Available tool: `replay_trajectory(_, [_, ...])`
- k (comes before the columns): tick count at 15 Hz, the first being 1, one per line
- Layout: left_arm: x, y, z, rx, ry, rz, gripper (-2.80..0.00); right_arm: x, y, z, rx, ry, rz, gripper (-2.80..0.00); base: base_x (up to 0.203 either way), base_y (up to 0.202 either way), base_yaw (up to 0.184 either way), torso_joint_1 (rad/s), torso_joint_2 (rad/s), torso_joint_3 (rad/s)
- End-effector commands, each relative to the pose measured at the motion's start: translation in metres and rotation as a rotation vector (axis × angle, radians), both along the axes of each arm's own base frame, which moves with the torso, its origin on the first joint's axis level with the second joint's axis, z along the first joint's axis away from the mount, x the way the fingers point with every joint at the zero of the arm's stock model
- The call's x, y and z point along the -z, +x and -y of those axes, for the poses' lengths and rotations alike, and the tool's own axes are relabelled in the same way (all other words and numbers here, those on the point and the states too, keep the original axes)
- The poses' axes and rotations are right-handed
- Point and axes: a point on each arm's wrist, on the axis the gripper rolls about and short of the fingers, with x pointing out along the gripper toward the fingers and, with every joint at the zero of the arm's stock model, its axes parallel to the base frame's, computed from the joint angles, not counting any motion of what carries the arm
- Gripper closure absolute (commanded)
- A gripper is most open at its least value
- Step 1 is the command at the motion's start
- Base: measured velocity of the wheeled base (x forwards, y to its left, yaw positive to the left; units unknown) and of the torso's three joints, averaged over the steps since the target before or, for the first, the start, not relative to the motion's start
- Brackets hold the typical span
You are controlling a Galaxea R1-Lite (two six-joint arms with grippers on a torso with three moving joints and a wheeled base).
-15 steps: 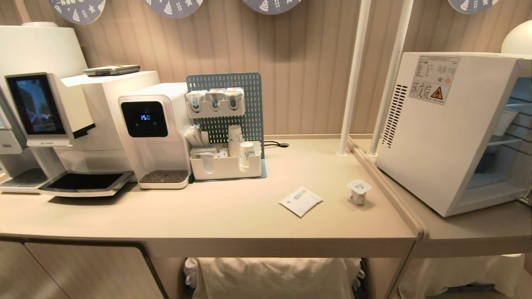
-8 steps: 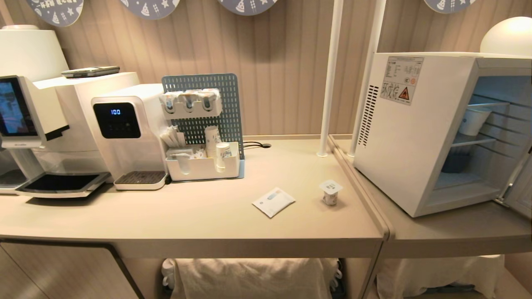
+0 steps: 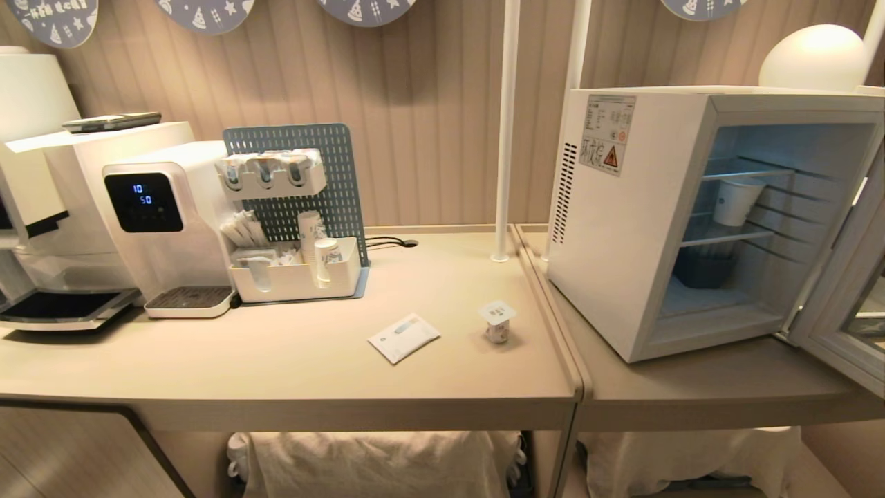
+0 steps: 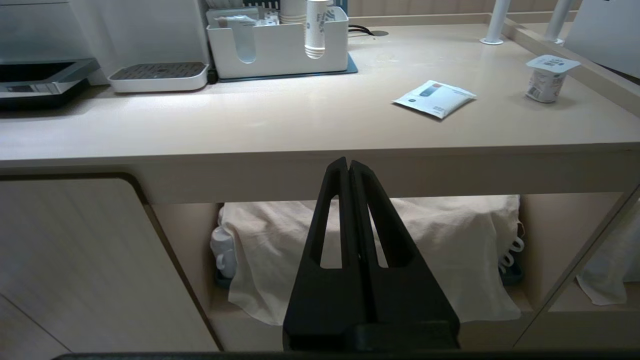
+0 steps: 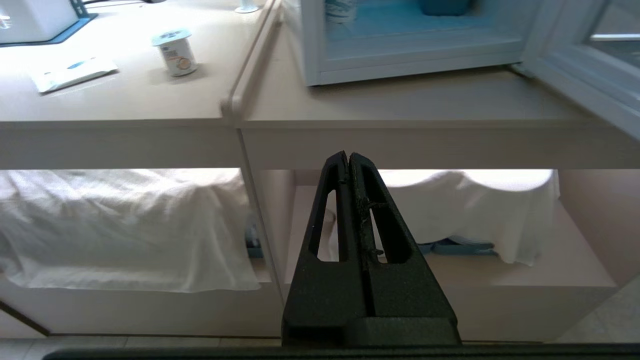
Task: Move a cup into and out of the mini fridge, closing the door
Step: Close the freezer door
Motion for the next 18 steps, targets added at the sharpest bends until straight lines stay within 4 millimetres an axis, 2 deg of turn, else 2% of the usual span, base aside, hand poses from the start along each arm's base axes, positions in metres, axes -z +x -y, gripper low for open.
replay_trajectory(1, [0.0,0.0,0.0,0.001,0.0,0.0,0.0,0.0001,0.0001,0.0,0.0,-0.001,-0.003,0.0,0.0,-0.187,0.002,0.002,0.0,0.002])
replay_trajectory(18, [0.0001,0.0,0.0,-0.001,0.0,-0.001,0.0,0.0,0.0,0.0,0.0,-0.002,-0.004,0.0,0.0,-0.194,-0.001,0.003,0.0,0.001])
